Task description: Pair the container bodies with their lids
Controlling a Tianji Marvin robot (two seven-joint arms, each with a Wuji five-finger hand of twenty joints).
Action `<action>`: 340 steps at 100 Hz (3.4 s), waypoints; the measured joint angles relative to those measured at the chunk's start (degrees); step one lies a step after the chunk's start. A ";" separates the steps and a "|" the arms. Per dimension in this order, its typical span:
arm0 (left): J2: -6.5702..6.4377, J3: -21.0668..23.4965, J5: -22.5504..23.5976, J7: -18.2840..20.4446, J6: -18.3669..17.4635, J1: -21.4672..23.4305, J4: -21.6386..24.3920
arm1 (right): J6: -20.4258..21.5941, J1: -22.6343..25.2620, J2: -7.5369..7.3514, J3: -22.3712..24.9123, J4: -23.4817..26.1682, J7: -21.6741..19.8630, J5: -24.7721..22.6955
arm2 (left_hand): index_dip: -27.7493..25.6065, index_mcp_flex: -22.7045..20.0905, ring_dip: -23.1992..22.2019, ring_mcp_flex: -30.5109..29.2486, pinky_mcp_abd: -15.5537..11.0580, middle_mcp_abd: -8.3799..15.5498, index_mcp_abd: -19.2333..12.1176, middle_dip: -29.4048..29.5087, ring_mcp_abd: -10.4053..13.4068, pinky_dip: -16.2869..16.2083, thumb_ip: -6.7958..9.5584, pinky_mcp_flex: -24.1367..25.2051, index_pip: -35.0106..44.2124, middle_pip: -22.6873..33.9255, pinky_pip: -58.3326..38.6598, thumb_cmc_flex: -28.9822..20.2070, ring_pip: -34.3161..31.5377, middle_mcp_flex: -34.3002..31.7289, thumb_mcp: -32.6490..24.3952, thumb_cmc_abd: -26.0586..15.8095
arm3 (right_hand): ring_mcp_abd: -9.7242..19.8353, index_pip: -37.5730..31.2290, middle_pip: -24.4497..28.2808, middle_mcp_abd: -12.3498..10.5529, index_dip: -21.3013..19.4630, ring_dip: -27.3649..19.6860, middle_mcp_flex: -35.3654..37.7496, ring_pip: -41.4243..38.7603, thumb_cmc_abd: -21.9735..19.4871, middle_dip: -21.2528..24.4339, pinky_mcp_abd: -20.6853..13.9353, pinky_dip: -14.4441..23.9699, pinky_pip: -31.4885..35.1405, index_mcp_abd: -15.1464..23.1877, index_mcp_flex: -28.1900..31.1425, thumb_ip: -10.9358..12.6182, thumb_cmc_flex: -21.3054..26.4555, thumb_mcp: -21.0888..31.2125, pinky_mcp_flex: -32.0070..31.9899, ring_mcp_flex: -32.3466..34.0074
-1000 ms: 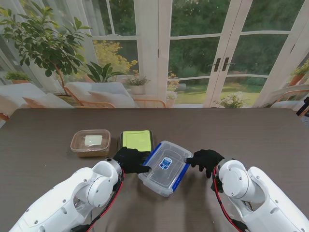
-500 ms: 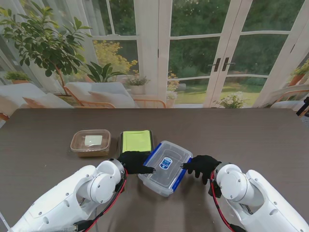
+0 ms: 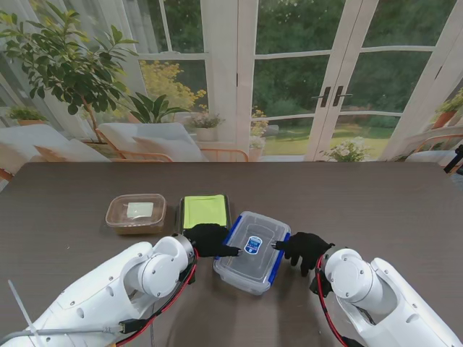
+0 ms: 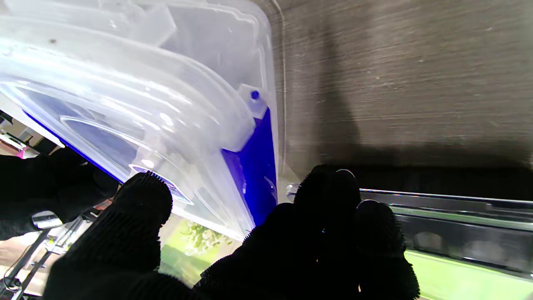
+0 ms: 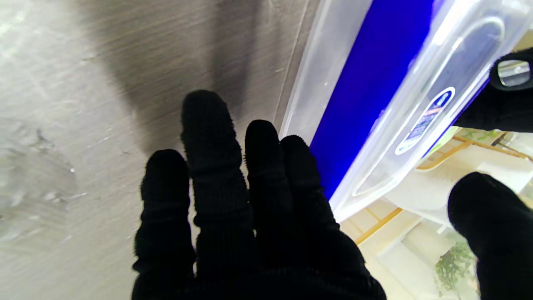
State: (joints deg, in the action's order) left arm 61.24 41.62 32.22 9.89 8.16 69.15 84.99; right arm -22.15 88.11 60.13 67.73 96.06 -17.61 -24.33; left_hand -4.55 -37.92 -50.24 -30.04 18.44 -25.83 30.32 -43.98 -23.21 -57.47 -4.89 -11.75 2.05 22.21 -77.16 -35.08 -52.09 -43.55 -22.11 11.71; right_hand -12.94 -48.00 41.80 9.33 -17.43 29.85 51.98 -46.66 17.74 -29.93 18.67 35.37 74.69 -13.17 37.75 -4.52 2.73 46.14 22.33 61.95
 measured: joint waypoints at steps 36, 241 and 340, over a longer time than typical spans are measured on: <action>1.89 -6.75 -4.02 -1.23 -1.07 -7.82 -6.56 | -0.32 0.28 0.74 1.42 -0.94 2.51 2.04 | 0.23 -0.61 -0.02 0.00 1.31 -1.31 1.07 0.56 -0.18 -0.49 0.00 0.30 0.44 -0.21 -0.23 -0.01 0.02 -0.11 0.02 0.00 | 0.00 0.00 0.00 1.10 0.01 0.00 0.00 0.00 0.00 0.00 0.04 -0.14 0.00 -1.49 -0.57 0.00 0.00 1.81 0.00 0.01; 10.99 -25.58 -6.03 6.05 -3.24 -32.84 -23.24 | -3.14 -14.98 3.07 -0.75 -17.70 6.50 2.97 | 0.78 5.36 13.11 8.42 -5.22 6.85 -7.79 12.88 3.60 12.72 0.63 10.11 -0.76 -10.74 14.39 -0.70 23.39 7.47 6.72 -0.01 | -0.68 3.06 0.01 0.98 0.09 0.01 -0.04 -0.21 0.05 0.00 0.71 -0.09 0.00 7.62 -2.56 0.00 0.02 5.53 0.00 0.01; -0.20 19.40 9.80 8.47 -3.67 7.12 15.71 | 11.33 -1.89 3.32 9.40 1.21 15.13 -9.13 | 0.60 7.03 26.77 13.60 -6.76 10.40 -12.00 24.07 6.31 26.25 0.66 13.03 -0.10 -16.73 43.52 -2.41 43.23 12.01 8.35 -0.01 | 0.73 3.98 -3.10 -1.40 0.67 -3.02 -10.49 9.33 3.63 3.77 0.30 -1.18 -4.19 14.03 -9.18 0.00 0.12 7.54 0.01 -11.49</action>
State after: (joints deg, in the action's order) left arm 61.03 61.01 42.03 18.36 4.50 76.27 100.70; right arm -10.82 86.22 63.45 77.14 97.27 -2.48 -33.46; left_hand -3.94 -30.89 -23.47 -16.44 11.68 -15.43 18.32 -19.90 -16.90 -31.23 -4.23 1.28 1.96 5.48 -33.64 -37.49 -8.86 -31.54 -13.76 11.71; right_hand -12.21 -44.01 38.70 7.93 -16.76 26.83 41.49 -37.33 21.37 -26.16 18.97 34.19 70.50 0.87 28.57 -4.52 2.85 53.68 22.35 50.46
